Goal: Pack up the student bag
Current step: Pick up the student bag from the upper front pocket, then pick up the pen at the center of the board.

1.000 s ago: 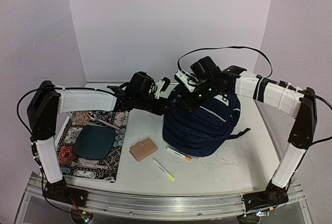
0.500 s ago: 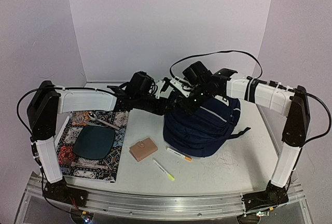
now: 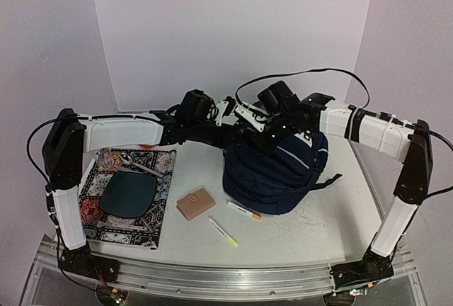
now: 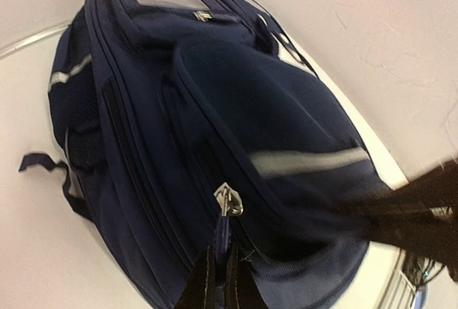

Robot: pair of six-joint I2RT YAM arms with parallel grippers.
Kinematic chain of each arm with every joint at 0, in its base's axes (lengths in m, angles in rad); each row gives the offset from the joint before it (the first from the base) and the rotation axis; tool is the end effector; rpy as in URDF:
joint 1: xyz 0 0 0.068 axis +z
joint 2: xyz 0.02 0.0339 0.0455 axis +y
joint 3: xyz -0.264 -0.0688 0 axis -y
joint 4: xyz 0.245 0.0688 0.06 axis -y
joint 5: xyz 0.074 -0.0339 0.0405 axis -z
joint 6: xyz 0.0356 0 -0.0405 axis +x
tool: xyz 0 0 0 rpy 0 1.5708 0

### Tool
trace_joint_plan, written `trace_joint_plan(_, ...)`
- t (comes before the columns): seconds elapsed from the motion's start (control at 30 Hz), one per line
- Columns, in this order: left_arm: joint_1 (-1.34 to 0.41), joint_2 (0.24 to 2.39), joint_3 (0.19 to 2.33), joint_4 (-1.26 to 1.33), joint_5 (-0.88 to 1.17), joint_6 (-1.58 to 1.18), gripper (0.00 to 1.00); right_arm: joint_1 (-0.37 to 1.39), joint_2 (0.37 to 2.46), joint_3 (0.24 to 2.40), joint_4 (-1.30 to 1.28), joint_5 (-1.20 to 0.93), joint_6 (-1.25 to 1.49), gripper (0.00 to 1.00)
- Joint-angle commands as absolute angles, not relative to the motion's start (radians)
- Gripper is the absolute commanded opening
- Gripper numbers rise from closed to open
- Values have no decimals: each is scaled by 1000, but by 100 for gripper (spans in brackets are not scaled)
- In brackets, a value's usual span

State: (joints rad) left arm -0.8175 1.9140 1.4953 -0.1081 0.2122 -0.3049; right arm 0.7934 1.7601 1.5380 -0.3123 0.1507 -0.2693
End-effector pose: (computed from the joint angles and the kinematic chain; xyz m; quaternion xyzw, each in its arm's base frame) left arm 0.3031 -0.3342 0.2626 0.2696 0.8204 -0.3416 0.3709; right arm 0.2955 0.2926 0.3217 -0.4068 0.7657 0.0648 0.4940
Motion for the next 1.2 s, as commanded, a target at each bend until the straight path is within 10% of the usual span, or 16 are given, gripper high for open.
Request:
trace_joint_plan(0.0, -756, 2007, 1636, -96, 82, -293, 0, 814, 1679, 1519, -439, 45, -296, 0)
trace_joint_plan(0.23, -722, 2121, 1687, -118, 28, -343, 1, 814, 1651, 1546, -456, 42, -295, 0)
trace_joint_plan(0.67, -718, 1777, 1414, -127, 27, -286, 62, 752, 1724, 1697, -464, 138, -182, 0)
trace_joint_plan(1.17, -826, 1611, 1058, -313, 17, -295, 87, 746, 1825, 1865, -498, 133, -171, 0)
